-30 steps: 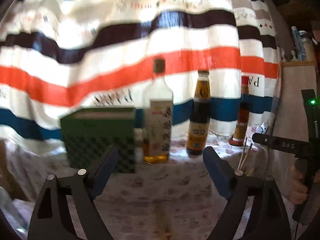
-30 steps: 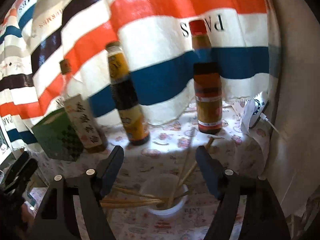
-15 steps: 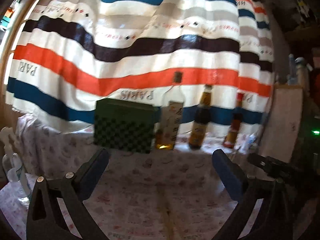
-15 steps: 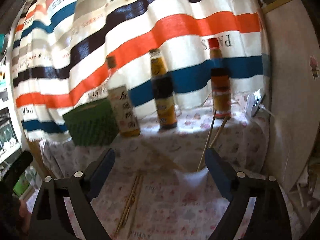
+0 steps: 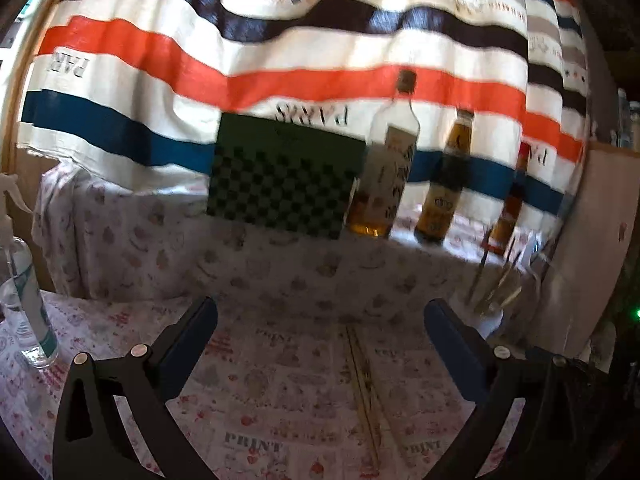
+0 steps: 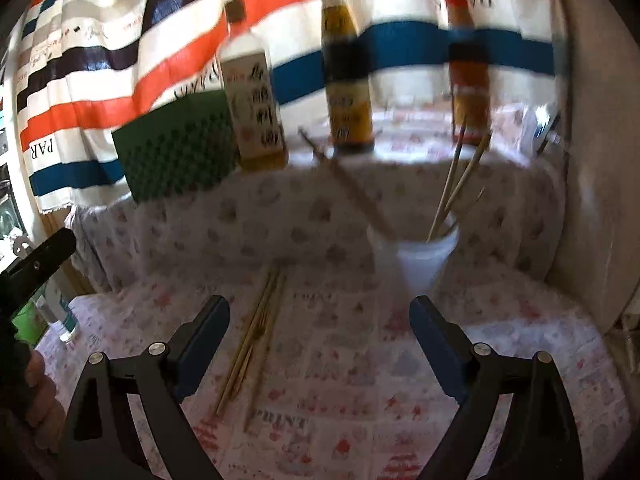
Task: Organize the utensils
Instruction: 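Move both open tools back over the remaining chopsticks, then lower both tools onto the chopsticks and close each on one chopstick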
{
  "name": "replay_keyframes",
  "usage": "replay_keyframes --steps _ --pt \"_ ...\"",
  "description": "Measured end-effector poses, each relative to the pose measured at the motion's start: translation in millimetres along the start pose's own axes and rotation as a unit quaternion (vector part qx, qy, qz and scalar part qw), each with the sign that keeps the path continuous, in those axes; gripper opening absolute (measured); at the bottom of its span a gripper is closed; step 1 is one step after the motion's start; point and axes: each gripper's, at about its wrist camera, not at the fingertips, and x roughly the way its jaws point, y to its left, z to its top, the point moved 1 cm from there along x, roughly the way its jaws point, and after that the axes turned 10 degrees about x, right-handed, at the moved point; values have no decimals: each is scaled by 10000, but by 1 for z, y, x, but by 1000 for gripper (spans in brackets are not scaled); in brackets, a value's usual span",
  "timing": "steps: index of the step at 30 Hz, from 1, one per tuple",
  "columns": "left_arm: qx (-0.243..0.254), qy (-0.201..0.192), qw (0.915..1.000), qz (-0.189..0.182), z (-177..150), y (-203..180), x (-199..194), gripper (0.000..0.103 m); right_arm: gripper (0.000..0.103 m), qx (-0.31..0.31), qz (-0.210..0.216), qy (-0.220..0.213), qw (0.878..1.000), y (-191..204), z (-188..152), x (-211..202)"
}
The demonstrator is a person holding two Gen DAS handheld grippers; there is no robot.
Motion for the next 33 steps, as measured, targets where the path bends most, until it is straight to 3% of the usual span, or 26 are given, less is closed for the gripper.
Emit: replay_keyframes --steps 4,8,11,15,22,25,29,30,33 --pt "365 395 9986 -23 -10 -10 18 103 93 24 83 324 9994 -1 -10 12" --pt "567 550 9965 253 -18 -12 31 103 93 -181 71 553 9983 5 -19 21" --pt "425 869 9942 463 -24 -5 42 103 93 -253 116 922 9953 9 -29 34" --pt "114 1190 9918 451 -29 14 54 103 93 -555 -19 1240 9907 18 -42 47" --pt "545 2006 9754 731 -52 9 84 103 92 -600 -313 1499 9864 24 -61 63" --pt "626 2135 9722 728 -58 5 88 103 80 -642 -245 1582 9850 25 -64 66" --pt "626 2173 9713 739 -61 3 90 103 57 -715 -85 1966 9778 28 -73 74" --pt "621 2181 9712 738 -62 3 90 103 55 -803 -88 2027 9759 30 -77 76" --pt "661 2165 9707 808 -62 3 91 103 42 -1059 -151 1875 9764 36 -82 75"
